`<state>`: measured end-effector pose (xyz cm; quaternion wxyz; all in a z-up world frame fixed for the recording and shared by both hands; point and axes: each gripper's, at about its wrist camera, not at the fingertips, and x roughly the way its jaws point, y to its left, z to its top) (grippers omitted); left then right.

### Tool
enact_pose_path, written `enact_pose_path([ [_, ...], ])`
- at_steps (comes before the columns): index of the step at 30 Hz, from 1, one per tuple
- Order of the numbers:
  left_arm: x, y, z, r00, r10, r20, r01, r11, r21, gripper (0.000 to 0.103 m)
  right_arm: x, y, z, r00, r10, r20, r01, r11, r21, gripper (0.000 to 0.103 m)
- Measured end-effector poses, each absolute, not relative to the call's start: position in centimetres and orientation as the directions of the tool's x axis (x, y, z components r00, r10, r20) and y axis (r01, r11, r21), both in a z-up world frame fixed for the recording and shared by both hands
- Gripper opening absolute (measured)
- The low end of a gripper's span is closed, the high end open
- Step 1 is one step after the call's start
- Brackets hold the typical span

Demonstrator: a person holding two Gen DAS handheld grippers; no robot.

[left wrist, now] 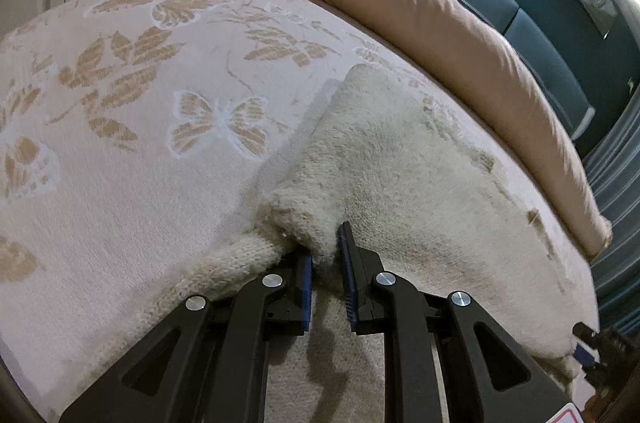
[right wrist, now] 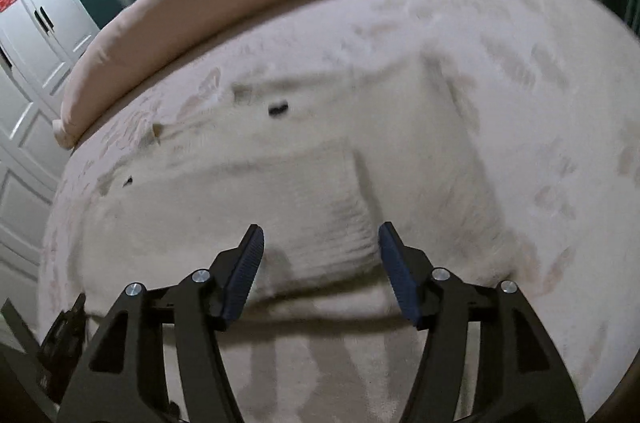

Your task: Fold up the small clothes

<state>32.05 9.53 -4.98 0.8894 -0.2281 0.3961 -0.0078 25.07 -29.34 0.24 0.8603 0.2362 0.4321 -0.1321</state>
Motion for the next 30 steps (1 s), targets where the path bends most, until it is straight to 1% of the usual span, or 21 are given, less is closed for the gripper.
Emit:
enact_pose_path([
  [1,32.2,9.4,-4.9,0.680,-0.187,-0.709,-0.170,0.901,-0.400,0.017,25.4,-29.0,-0.1,0.587,-0.010,-0.810,0.409,0.867,0.286,0.054],
  [2,32.3,9.3,-4.8,0.672,-0.181,-0.718,-0.173,0.904,-0.390,0.017,25.6,-28.6,-0.1,0.587,-0.013,-0.810,0.385,0.884,0.265,0.045],
  [3,32.6,9.2,-4.6,0.660,-0.171,-0.732,-0.174,0.913,-0.370,0.017,25.9,-28.2,0.5,0.596,0.004,-0.803,0.345,0.902,0.260,0.019],
  [4,32.8,9.0,-4.4,0.648,-0.160,-0.745,-0.172,0.922,-0.347,0.017,25.7,-27.8,1.2,0.611,0.034,-0.791,0.321,0.902,0.287,0.015],
  [6,33.3,8.3,-3.9,0.621,-0.121,-0.775,-0.158,0.949,-0.274,0.017,24.9,-27.8,4.2,0.693,0.058,-0.718,0.291,0.889,0.352,0.014],
  [7,33.4,8.0,-3.7,0.610,-0.102,-0.786,-0.149,0.959,-0.240,0.017,24.3,-28.0,5.9,0.735,0.055,-0.676,0.273,0.888,0.370,0.014],
  [9,33.7,7.6,-3.3,0.588,-0.075,-0.805,-0.135,0.972,-0.190,0.017,23.4,-28.6,7.6,0.783,0.032,-0.621,0.263,0.887,0.378,0.013],
  [10,33.7,7.6,-3.3,0.579,-0.076,-0.812,-0.137,0.973,-0.188,0.017,23.6,-28.9,7.1,0.779,0.011,-0.627,0.275,0.892,0.357,0.013],
  [11,33.9,7.7,-3.3,0.566,-0.077,-0.821,-0.140,0.972,-0.188,0.017,24.4,-29.2,5.6,0.739,-0.018,-0.673,0.303,0.902,0.309,0.013],
  [12,34.1,7.7,-3.3,0.557,-0.076,-0.827,-0.140,0.973,-0.184,0.017,26.0,-29.5,2.0,0.629,-0.040,-0.776,0.340,0.912,0.229,0.013],
  [13,34.3,7.6,-3.2,0.544,-0.071,-0.836,-0.138,0.975,-0.172,0.017,26.9,-29.8,-1.3,0.533,-0.038,-0.845,0.348,0.920,0.179,0.014],
  [14,34.5,7.5,-3.1,0.536,-0.067,-0.841,-0.135,0.977,-0.164,0.017,26.7,-29.7,-1.5,0.555,-0.045,-0.831,0.334,0.926,0.174,0.014],
  [16,34.8,7.3,-2.9,0.507,-0.060,-0.860,-0.119,0.983,-0.139,0.017,26.3,-29.0,0.4,0.573,-0.078,-0.816,0.329,0.934,0.142,0.018],
  [18,35.1,7.3,-2.8,0.487,-0.065,-0.871,-0.100,0.986,-0.130,0.017,25.6,-28.6,2.4,0.592,-0.098,-0.800,0.348,0.926,0.144,0.019],
  [21,35.5,7.2,-2.9,0.467,-0.070,-0.881,-0.084,0.989,-0.123,0.017,24.1,-28.2,4.8,0.620,-0.224,-0.752,0.409,0.910,0.065,0.019],
  [22,35.5,7.1,-2.8,0.463,-0.065,-0.884,-0.082,0.990,-0.116,0.017,23.6,-28.0,5.3,0.641,-0.210,-0.739,0.406,0.909,0.094,0.019],
  [23,35.6,7.0,-2.8,0.459,-0.060,-0.886,-0.084,0.990,-0.110,0.017,23.7,-27.4,5.6,0.659,-0.162,-0.734,0.382,0.913,0.142,0.019],
  [24,35.6,6.8,-2.8,0.456,-0.051,-0.889,-0.086,0.991,-0.101,0.017,24.1,-26.3,5.6,0.659,-0.074,-0.748,0.319,0.929,0.190,0.019],
  [28,35.6,6.1,-2.7,0.451,-0.012,-0.892,-0.081,0.995,-0.054,0.017,27.5,-18.8,3.4,0.580,0.134,-0.804,0.093,0.969,0.229,0.018],
  [29,35.7,5.9,-2.7,0.449,-0.002,-0.894,-0.072,0.997,-0.039,0.017,28.2,-17.4,2.4,0.553,0.150,-0.819,0.064,0.973,0.221,0.018],
  [30,35.7,5.7,-2.7,0.446,0.006,-0.895,-0.057,0.998,-0.021,0.017,29.0,-16.1,1.3,0.528,0.136,-0.838,0.047,0.981,0.189,0.018],
])
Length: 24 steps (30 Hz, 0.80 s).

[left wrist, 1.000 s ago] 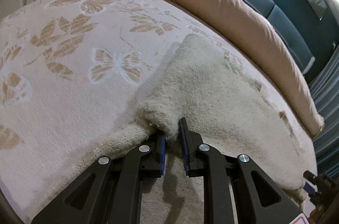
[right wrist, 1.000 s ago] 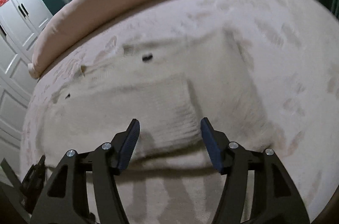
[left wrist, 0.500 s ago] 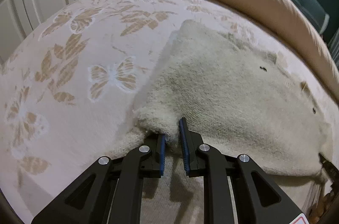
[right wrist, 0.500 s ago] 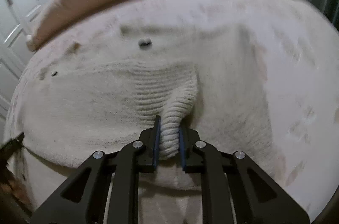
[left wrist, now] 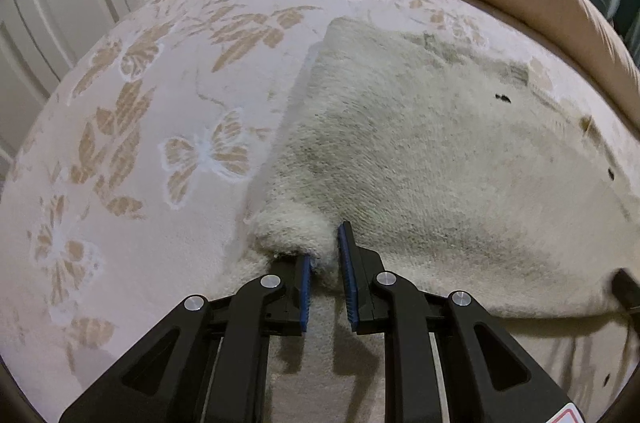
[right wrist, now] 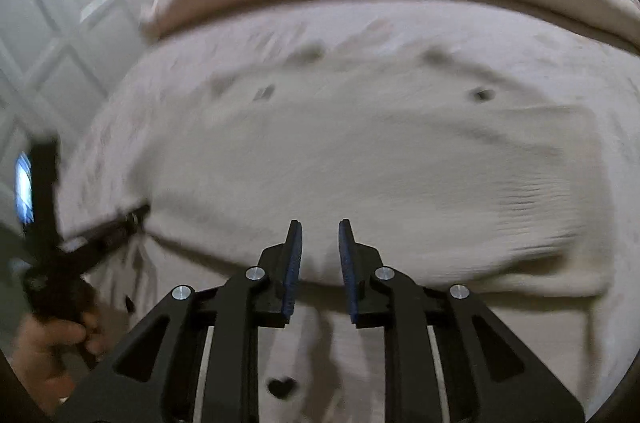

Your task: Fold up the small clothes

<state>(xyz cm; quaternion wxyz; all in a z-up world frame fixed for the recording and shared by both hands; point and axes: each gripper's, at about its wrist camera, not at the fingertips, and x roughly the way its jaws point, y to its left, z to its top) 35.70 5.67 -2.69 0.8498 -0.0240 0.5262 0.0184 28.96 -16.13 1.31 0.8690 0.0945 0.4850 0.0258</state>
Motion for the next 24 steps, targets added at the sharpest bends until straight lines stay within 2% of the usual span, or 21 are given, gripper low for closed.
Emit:
enact_pose_path([
  [3,36.0,5.4,-2.7,0.435,0.004,-0.901,0.006,1.000,0.007,0.018,28.8,-17.4,0.0,0.525,0.114,-0.844,0.067,0.982,0.174,0.016],
  [8,36.3,5.9,-2.8,0.424,-0.051,-0.904,0.087,0.996,-0.015,0.018,26.0,-25.5,0.2,0.533,0.037,-0.846,0.240,0.951,0.193,0.012],
  [9,36.4,5.9,-2.8,0.422,-0.056,-0.905,0.093,0.995,-0.018,0.018,25.3,-26.8,0.6,0.540,0.038,-0.841,0.266,0.940,0.213,0.015],
  [10,36.5,5.9,-2.7,0.419,-0.061,-0.906,0.097,0.995,-0.022,0.018,24.7,-27.4,1.2,0.539,-0.007,-0.842,0.305,0.934,0.188,0.029],
  [11,36.5,6.1,-2.5,0.415,-0.072,-0.907,0.096,0.995,-0.035,0.018,24.3,-27.8,1.7,0.541,-0.057,-0.839,0.335,0.930,0.153,0.034],
  [13,36.5,6.6,-1.8,0.401,-0.133,-0.906,0.077,0.991,-0.112,0.018,24.1,-28.3,2.4,0.568,-0.072,-0.820,0.342,0.927,0.155,0.052],
  [16,36.5,7.4,-1.3,0.380,-0.201,-0.903,0.023,0.978,-0.209,0.033,25.0,-28.9,1.0,0.557,-0.011,-0.831,0.348,0.911,0.221,0.054],
  [18,36.9,7.0,-1.7,0.357,-0.183,-0.916,0.015,0.982,-0.190,0.033,26.3,-28.6,-0.7,0.519,0.003,-0.855,0.361,0.906,0.222,0.054],
  [19,37.0,6.9,-1.8,0.351,-0.173,-0.920,0.020,0.984,-0.177,0.033,26.5,-28.4,-0.8,0.513,-0.006,-0.859,0.365,0.907,0.211,0.052],
  [20,37.2,6.7,-1.9,0.350,-0.166,-0.922,0.028,0.986,-0.167,0.033,26.5,-28.4,-0.8,0.517,-0.013,-0.856,0.365,0.908,0.207,0.044],
  [21,37.4,6.4,-1.9,0.350,-0.149,-0.925,0.045,0.989,-0.142,0.033,26.5,-28.3,-0.4,0.525,-0.012,-0.851,0.356,0.911,0.207,0.013],
  [22,37.5,6.1,-1.9,0.346,-0.137,-0.928,0.062,0.990,-0.123,0.033,26.5,-28.3,0.2,0.537,0.015,-0.843,0.339,0.912,0.232,0.005],
  [24,37.5,5.8,-1.9,0.339,-0.125,-0.932,0.078,0.991,-0.105,0.033,25.5,-28.9,2.5,0.604,0.022,-0.797,0.334,0.901,0.279,0.005],
])
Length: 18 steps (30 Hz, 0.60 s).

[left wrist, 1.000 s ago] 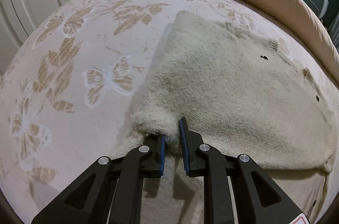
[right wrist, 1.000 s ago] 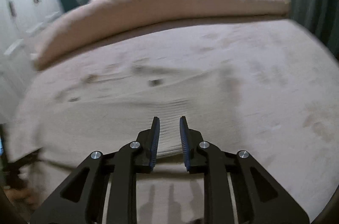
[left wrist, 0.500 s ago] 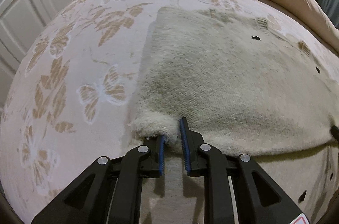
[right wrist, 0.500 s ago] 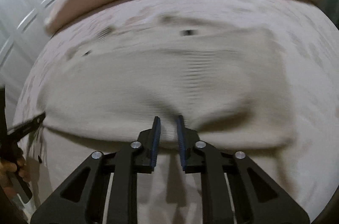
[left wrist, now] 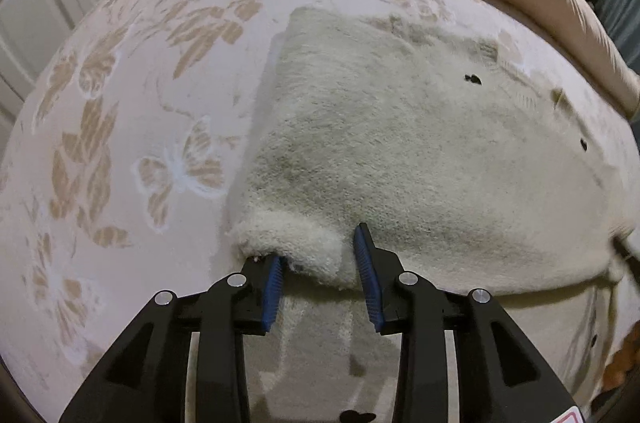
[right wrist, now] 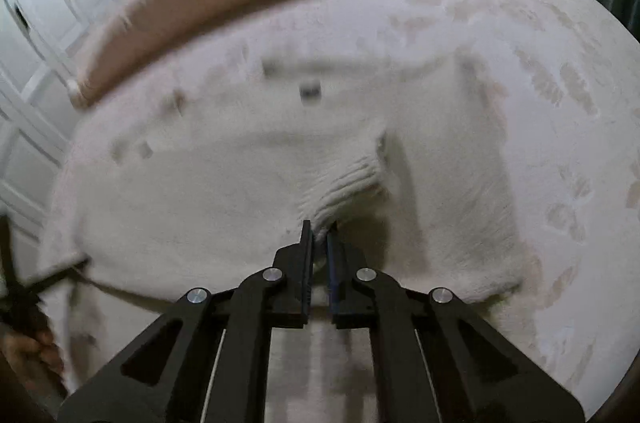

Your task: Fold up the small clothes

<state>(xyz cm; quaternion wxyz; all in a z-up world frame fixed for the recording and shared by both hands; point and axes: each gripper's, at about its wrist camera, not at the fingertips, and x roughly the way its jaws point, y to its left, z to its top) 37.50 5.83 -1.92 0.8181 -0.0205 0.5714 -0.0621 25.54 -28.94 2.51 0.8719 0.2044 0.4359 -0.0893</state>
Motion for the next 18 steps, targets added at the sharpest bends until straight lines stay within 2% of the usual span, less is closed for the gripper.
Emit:
enact_pose_path([
  [2,37.6,6.0,-2.2,0.334,-0.127,-0.934,0.080,0.991,-0.106,0.033,24.8,-29.4,4.1,0.651,-0.009,-0.759,0.332,0.903,0.274,0.004],
  [6,37.6,5.7,-2.8,0.337,-0.095,-0.937,0.088,0.994,-0.069,0.035,27.1,-30.5,-2.3,0.493,-0.055,-0.868,0.368,0.918,0.151,0.004],
  [15,36.5,4.4,-2.0,0.346,-0.017,-0.938,0.113,0.993,0.024,0.035,25.7,-28.0,3.9,0.587,-0.060,-0.807,0.335,0.926,0.175,0.007],
  [17,36.6,4.6,-2.3,0.340,-0.014,-0.940,0.103,0.994,0.022,0.035,26.0,-27.0,3.6,0.575,-0.072,-0.815,0.311,0.941,0.137,0.007],
  [18,36.6,4.6,-2.4,0.336,-0.015,-0.942,0.097,0.995,0.019,0.035,26.4,-26.5,2.8,0.542,-0.109,-0.833,0.302,0.950,0.072,0.007],
])
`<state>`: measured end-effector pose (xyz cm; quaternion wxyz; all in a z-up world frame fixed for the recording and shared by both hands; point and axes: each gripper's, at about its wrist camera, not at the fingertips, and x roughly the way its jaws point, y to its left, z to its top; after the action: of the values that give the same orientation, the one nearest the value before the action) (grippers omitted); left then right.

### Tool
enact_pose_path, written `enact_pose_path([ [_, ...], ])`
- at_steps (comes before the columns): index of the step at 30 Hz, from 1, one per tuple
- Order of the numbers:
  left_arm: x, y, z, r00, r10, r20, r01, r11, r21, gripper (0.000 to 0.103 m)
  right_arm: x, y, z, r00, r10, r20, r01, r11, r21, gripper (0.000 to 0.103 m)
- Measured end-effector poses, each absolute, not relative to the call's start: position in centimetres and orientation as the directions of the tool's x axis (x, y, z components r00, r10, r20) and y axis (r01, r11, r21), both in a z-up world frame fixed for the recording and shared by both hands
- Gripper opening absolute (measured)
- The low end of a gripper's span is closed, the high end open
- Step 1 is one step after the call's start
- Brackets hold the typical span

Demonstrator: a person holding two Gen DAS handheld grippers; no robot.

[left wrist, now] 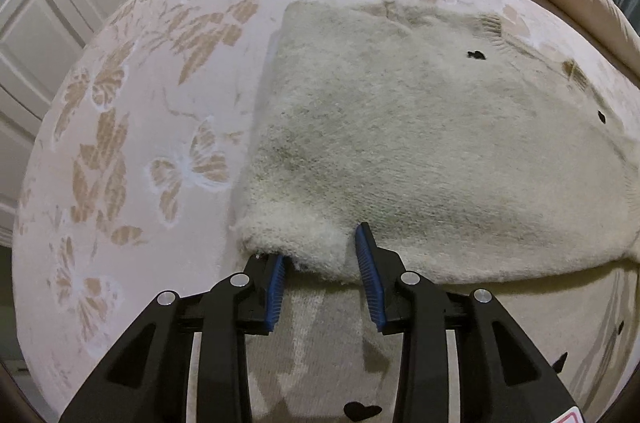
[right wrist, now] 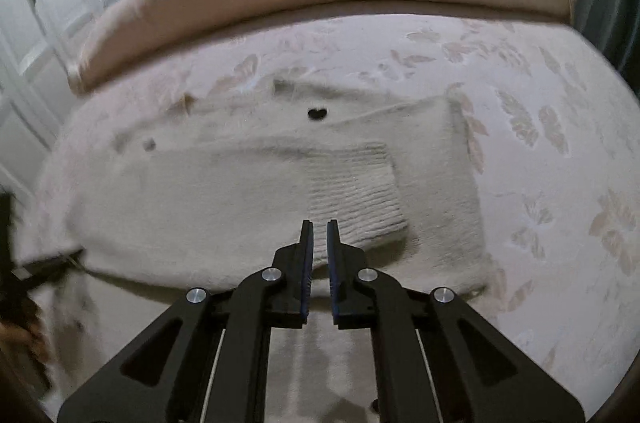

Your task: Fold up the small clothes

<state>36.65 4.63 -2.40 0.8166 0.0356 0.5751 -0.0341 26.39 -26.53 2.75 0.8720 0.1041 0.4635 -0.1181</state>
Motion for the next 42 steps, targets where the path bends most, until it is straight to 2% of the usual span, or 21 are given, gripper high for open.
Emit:
enact_pose_path([
  [2,36.8,4.7,-2.4,0.331,-0.016,-0.943,0.091,0.996,0.015,0.035,27.2,-26.5,0.1,0.456,-0.151,-0.877,0.306,0.952,-0.005,0.004],
  [3,36.8,4.6,-2.4,0.331,-0.013,-0.944,0.098,0.995,0.020,0.035,27.0,-27.5,-1.1,0.437,-0.139,-0.889,0.325,0.946,0.012,0.002],
  [6,36.7,4.3,-2.5,0.337,-0.003,-0.942,0.124,0.991,0.042,0.035,25.6,-28.9,0.5,0.472,-0.117,-0.874,0.390,0.917,0.088,0.007],
  [8,36.6,4.1,-2.7,0.344,0.004,-0.939,0.134,0.989,0.054,0.035,25.2,-28.6,1.7,0.504,-0.105,-0.857,0.368,0.924,0.103,0.007],
  [10,36.6,4.0,-2.8,0.350,0.006,-0.937,0.130,0.990,0.055,0.035,25.5,-27.8,1.2,0.486,-0.125,-0.865,0.339,0.939,0.055,0.007],
  [12,36.6,4.0,-2.8,0.352,0.007,-0.936,0.123,0.991,0.054,0.035,26.4,-27.7,-1.6,0.405,-0.155,-0.901,0.327,0.945,-0.016,0.005],
  [15,36.4,4.2,-2.4,0.350,-0.006,-0.937,0.120,0.992,0.038,0.035,25.1,-28.0,-0.3,0.448,-0.145,-0.882,0.339,0.941,0.017,0.007],
  [17,35.7,5.0,-1.5,0.352,-0.052,-0.934,0.106,0.994,-0.016,0.035,23.2,-28.5,1.5,0.490,-0.102,-0.866,0.345,0.935,0.085,0.011],
  [18,35.2,5.5,-1.1,0.353,-0.073,-0.933,0.100,0.994,-0.040,0.036,21.7,-28.8,2.6,0.513,-0.097,-0.853,0.349,0.931,0.104,0.018],
  [19,34.4,6.0,-0.5,0.359,-0.095,-0.928,0.092,0.994,-0.066,0.040,20.2,-29.2,3.5,0.527,-0.111,-0.843,0.358,0.928,0.101,0.029],
  [21,32.1,7.3,0.6,0.382,-0.124,-0.916,0.084,0.991,-0.099,0.050,16.5,-29.8,4.7,0.540,-0.125,-0.832,0.375,0.921,0.105,0.040],
  [23,29.2,8.5,1.5,0.407,-0.135,-0.903,0.085,0.990,-0.109,0.060,13.2,-30.2,4.9,0.535,-0.131,-0.835,0.383,0.918,0.102,0.045],
  [24,26.8,9.4,2.0,0.421,-0.131,-0.898,0.089,0.991,-0.103,0.061,11.2,-30.2,4.8,0.522,-0.143,-0.841,0.390,0.917,0.086,0.049],
  [28,20.4,12.3,1.8,0.381,-0.138,-0.914,0.082,0.990,-0.115,0.066,3.4,-29.9,3.3,0.451,-0.151,-0.880,0.431,0.900,0.066,0.054],
  [33,12.7,15.7,0.1,0.299,-0.169,-0.939,0.018,0.985,-0.172,0.067,-4.2,-28.4,0.9,0.388,-0.026,-0.921,0.455,0.875,0.166,0.055],
  [38,8.8,16.2,-1.1,0.267,-0.258,-0.929,-0.034,0.960,-0.277,0.067,-7.1,-26.5,-0.7,0.395,0.089,-0.914,0.465,0.839,0.283,0.058],
  [42,8.5,15.2,-1.5,0.295,-0.260,-0.919,-0.023,0.960,-0.279,0.067,-6.7,-26.1,-0.8,0.431,0.093,-0.897,0.472,0.825,0.312,0.062],
])
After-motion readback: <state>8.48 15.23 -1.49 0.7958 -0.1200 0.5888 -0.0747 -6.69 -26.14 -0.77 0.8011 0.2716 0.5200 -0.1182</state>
